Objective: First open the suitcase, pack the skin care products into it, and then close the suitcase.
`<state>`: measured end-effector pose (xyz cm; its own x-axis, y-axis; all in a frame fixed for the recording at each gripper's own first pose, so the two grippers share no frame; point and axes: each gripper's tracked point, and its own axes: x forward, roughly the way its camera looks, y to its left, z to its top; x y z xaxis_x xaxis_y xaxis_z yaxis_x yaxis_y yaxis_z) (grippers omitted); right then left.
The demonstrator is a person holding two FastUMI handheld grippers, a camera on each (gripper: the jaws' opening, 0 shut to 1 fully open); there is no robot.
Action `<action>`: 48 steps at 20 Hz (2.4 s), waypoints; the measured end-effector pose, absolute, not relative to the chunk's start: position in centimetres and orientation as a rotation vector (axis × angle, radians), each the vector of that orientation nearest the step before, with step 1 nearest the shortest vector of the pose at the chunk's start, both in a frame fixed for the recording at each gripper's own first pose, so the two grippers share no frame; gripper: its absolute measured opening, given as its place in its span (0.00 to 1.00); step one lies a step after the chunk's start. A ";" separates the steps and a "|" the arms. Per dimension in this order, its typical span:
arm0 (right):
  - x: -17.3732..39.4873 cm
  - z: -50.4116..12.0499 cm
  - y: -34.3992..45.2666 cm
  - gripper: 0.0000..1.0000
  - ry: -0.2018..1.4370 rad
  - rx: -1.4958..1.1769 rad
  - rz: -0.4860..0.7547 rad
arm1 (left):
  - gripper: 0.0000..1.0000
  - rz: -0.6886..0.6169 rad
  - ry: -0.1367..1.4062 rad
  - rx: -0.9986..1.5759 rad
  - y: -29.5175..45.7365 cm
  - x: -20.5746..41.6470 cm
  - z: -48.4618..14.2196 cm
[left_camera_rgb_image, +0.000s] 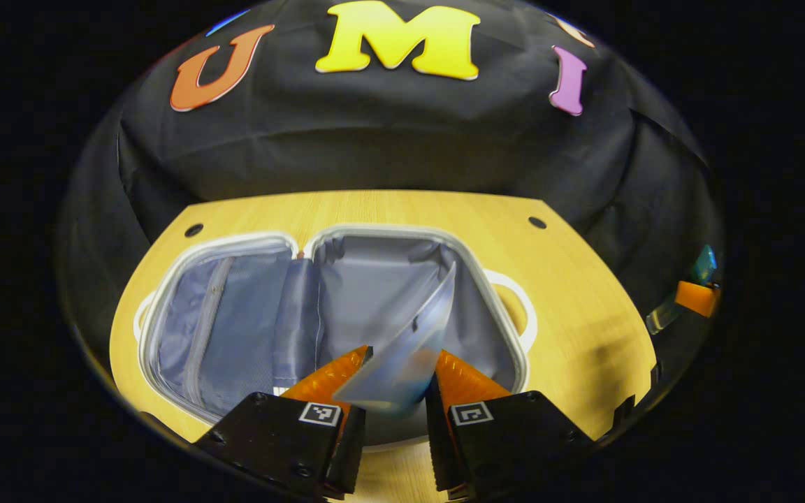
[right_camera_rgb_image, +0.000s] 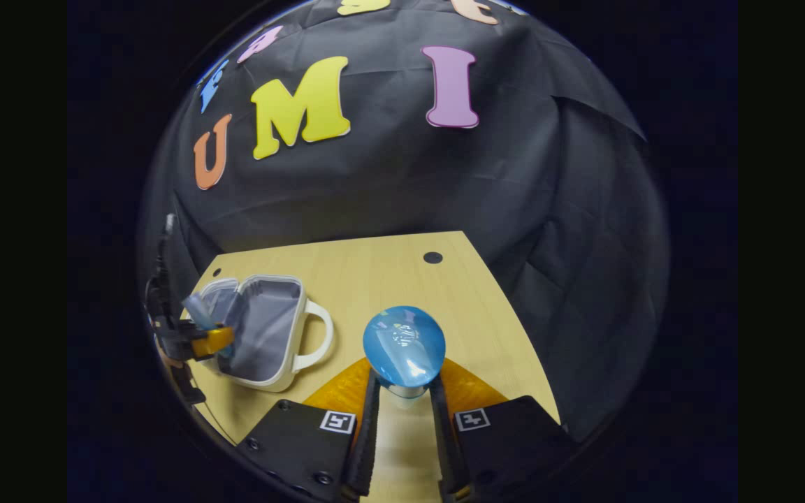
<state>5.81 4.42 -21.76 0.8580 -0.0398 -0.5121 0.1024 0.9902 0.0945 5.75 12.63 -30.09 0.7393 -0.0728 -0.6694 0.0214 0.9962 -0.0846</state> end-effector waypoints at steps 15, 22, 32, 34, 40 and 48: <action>5.4 -23.3 2.8 0.32 0.598 0.117 -0.128 | 0.42 0.030 1.039 -0.055 13.2 6.9 -37.4; 6.4 -23.5 4.5 0.35 0.606 0.103 -0.075 | 0.37 0.044 1.041 -0.033 13.2 7.2 -37.5; 10.0 -21.6 11.1 0.35 0.578 0.048 0.073 | 0.86 0.062 0.805 0.019 12.9 7.3 -30.5; 11.4 -21.0 13.6 0.35 0.566 0.038 0.126 | 0.87 0.065 0.669 0.045 13.2 6.9 -26.0; 15.2 -22.4 21.2 0.35 0.595 0.005 0.227 | 0.94 0.084 0.311 0.084 16.5 2.0 -14.4; 14.7 -29.3 31.0 0.35 0.764 -0.082 0.350 | 0.97 0.097 0.075 -0.002 21.9 -3.0 -9.2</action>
<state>14.71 31.00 -29.32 0.6673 0.2805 -0.6899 -0.3397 0.9390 0.0533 -3.01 21.94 -9.20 0.9925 0.0963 -0.0751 -0.0965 0.9953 0.0014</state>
